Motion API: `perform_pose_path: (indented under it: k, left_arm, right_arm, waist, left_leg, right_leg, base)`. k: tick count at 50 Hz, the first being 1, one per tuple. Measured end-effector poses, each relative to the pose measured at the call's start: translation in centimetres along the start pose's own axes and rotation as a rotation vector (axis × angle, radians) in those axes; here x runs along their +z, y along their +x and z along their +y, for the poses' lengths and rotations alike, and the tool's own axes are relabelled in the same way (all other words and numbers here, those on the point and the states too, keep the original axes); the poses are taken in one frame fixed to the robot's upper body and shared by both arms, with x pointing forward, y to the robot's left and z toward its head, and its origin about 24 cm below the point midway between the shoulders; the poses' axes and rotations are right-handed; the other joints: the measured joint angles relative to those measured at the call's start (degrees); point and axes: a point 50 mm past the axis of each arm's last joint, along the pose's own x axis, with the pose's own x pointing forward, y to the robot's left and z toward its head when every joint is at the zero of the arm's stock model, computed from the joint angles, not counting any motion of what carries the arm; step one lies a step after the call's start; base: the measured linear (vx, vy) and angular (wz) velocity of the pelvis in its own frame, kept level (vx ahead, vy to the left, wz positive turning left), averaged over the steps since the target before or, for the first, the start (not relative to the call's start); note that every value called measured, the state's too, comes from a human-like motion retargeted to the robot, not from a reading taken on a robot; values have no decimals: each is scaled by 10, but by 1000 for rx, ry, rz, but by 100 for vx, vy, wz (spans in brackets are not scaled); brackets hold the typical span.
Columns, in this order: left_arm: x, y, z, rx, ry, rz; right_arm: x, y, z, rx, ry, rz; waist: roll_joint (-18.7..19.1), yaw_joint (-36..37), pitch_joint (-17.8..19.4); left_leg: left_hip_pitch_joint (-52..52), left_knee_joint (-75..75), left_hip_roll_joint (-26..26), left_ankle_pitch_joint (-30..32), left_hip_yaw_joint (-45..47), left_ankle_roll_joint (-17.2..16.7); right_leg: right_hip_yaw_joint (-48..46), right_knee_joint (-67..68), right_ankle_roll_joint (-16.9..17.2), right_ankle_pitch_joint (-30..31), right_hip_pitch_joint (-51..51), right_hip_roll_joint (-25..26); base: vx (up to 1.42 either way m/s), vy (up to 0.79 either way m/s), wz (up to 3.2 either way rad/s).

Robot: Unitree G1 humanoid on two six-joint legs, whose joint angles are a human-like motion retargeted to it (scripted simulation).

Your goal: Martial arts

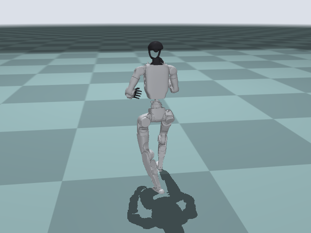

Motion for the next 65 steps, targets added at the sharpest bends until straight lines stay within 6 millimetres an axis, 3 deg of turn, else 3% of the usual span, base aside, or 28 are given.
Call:
perform_pose_path:
  k: [12, 32, 50, 65]
  left_arm:
    - [-11, -15, 4, -1, 23, 65]
    - [1, -18, 13, 24, 105, 8]
    - [6, -12, 10, 17, 135, -32]
    - [20, -8, 11, -12, 123, -95]
  right_arm:
    - [-14, -17, 3, 92, -31, 121]
    - [-16, -15, -3, -12, -8, 91]
    - [-10, -14, -6, -81, 33, 47]
    - [-5, -6, 3, 19, 80, 25]
  waist:
    - [-39, 19, 16]
    - [-87, 22, 29]
    - [-95, 41, 44]
    - [-109, 58, 60]
  left_leg:
    - [5, -37, -34, 2, 25, 6]
    - [124, -265, -103, 126, 10, 6]
    - [141, -265, -98, 125, 0, 11]
    - [127, -266, -107, 128, 3, 22]
  right_leg:
    - [10, 26, 14, -13, -18, -40]
    - [61, 74, 2, -67, 4, -47]
    - [73, 66, 2, -57, 29, -31]
    - [82, 63, 12, -47, 13, -31]
  base:
    - [-15, 7, -5]
    - [-3, 1, 1]
    - [0, 0, 0]
    - [0, 0, 0]
